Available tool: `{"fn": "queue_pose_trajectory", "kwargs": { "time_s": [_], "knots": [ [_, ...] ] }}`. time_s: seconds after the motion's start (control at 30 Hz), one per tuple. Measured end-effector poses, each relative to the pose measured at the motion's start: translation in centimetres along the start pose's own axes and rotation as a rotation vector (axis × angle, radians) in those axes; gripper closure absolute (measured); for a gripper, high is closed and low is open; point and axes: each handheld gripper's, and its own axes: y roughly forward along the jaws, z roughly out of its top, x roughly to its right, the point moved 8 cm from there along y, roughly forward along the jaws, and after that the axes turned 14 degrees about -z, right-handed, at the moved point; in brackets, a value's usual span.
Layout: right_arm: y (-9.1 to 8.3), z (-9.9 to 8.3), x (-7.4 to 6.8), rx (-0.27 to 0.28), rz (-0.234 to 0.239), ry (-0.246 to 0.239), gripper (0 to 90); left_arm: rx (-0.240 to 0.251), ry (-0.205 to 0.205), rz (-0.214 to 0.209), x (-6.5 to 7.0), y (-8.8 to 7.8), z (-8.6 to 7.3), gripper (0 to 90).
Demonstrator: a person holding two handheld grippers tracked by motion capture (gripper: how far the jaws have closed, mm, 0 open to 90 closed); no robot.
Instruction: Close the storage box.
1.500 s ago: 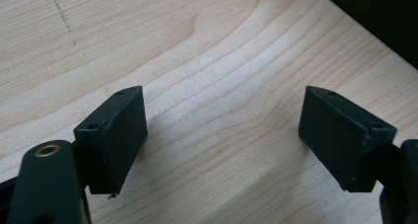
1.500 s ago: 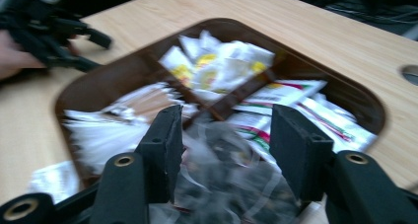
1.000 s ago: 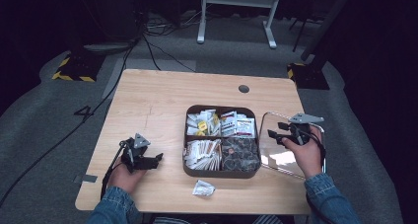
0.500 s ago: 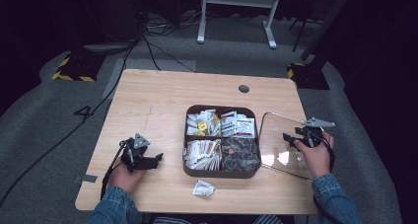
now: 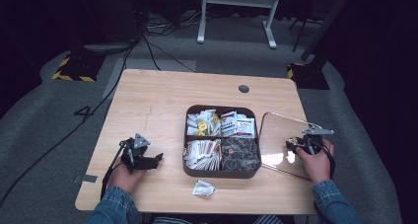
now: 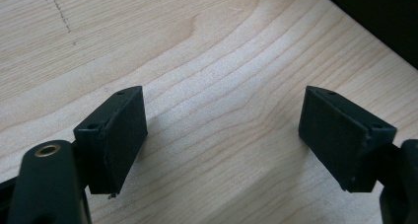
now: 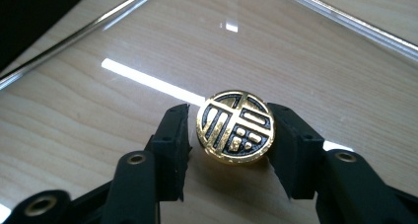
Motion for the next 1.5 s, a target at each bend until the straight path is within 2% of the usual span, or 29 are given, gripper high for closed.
{"fn": "queue_pose_trajectory", "kwargs": {
  "time_s": [0.1,0.47,0.8,0.9,1.23,1.5],
  "knots": [
    [0.0,-0.2,0.2,0.023,-0.003,0.015,58.2,0.0,0.0,0.0,0.0,0.0,0.0,18.9],
    [0.0,-0.3,0.2,0.047,-0.002,0.03,58.8,0.0,0.0,0.0,0.0,0.0,0.0,18.9],
    [-0.3,0.0,0.4,0.047,0.009,0.033,59.0,0.0,0.0,0.0,0.0,0.0,0.0,18.9],
    [-0.8,0.4,0.7,0.061,0.031,0.057,59.0,0.0,0.0,0.0,0.0,0.0,0.0,18.9],
    [-3.2,2.2,2.3,0.118,0.026,0.072,59.0,0.0,0.0,0.001,0.0,0.0,0.0,18.9],
    [-5.1,3.7,3.1,0.136,0.031,0.074,59.0,0.0,0.0,0.001,0.0,0.0,0.0,18.9]
  ]
}}
